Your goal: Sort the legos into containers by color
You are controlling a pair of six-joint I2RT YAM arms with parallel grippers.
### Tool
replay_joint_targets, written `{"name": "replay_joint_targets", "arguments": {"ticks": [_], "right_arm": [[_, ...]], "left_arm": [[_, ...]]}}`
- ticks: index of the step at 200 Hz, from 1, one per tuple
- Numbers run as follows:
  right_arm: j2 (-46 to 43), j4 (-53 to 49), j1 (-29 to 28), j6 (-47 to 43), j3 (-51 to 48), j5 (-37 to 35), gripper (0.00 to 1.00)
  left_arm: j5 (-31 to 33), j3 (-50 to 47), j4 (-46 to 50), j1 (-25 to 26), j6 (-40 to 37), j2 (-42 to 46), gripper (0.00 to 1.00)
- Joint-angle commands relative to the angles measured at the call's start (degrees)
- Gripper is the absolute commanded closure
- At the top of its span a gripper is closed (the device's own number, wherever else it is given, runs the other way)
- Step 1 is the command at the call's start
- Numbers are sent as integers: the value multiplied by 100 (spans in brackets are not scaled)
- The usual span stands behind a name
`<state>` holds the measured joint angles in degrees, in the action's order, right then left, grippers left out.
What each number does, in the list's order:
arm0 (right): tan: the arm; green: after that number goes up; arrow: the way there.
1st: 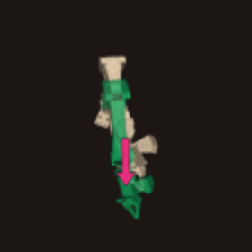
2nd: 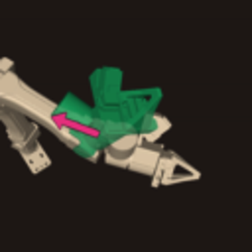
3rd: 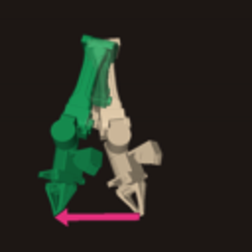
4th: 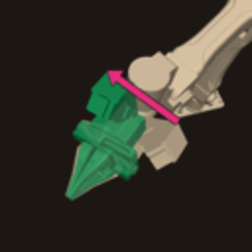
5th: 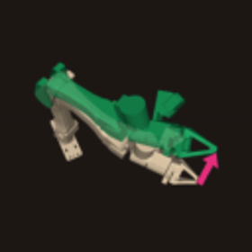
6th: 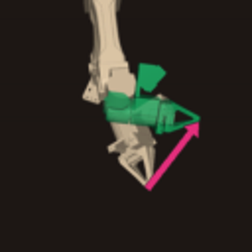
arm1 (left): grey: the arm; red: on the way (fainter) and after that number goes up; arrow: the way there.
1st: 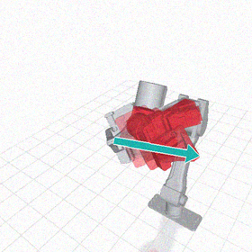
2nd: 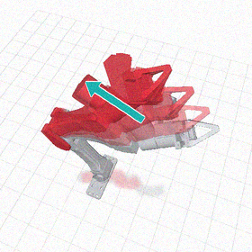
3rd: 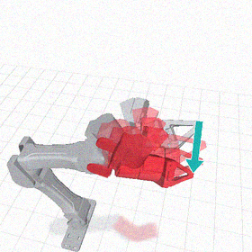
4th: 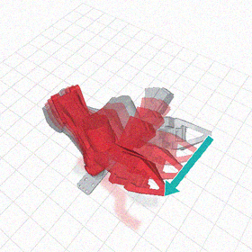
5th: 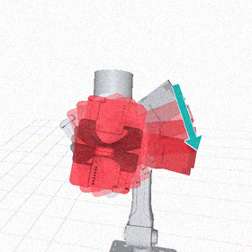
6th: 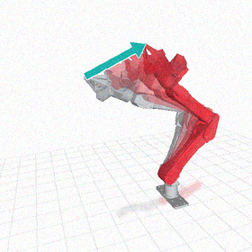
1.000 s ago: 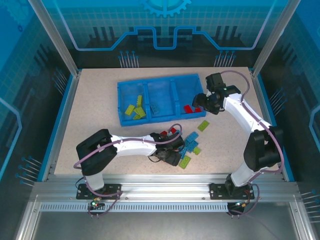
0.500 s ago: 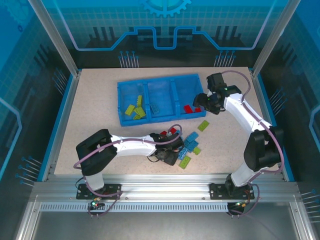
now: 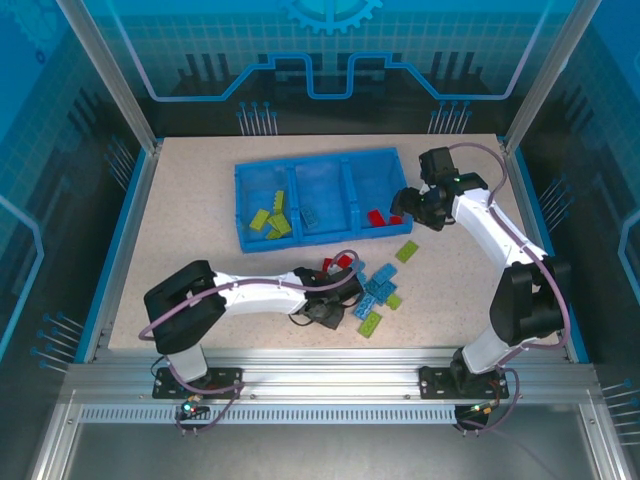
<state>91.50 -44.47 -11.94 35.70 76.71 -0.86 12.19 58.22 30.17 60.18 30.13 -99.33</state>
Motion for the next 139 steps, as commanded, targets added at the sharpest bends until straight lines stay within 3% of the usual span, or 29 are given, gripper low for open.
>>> {"name": "replay_joint_targets", "arguments": {"ticks": [1,86,139], "right_arm": [[-106,8,60,-116,-68,36,26],[-51,135,269,-279,-117,-100,26],[78,718,544,-739,-399,361,26]], "left_arm": [[0,-8,219,11,125,392,67],[419,752,744,-206,-130,1056,68],[-167,2782,633,-929,-1009,95,69]]}}
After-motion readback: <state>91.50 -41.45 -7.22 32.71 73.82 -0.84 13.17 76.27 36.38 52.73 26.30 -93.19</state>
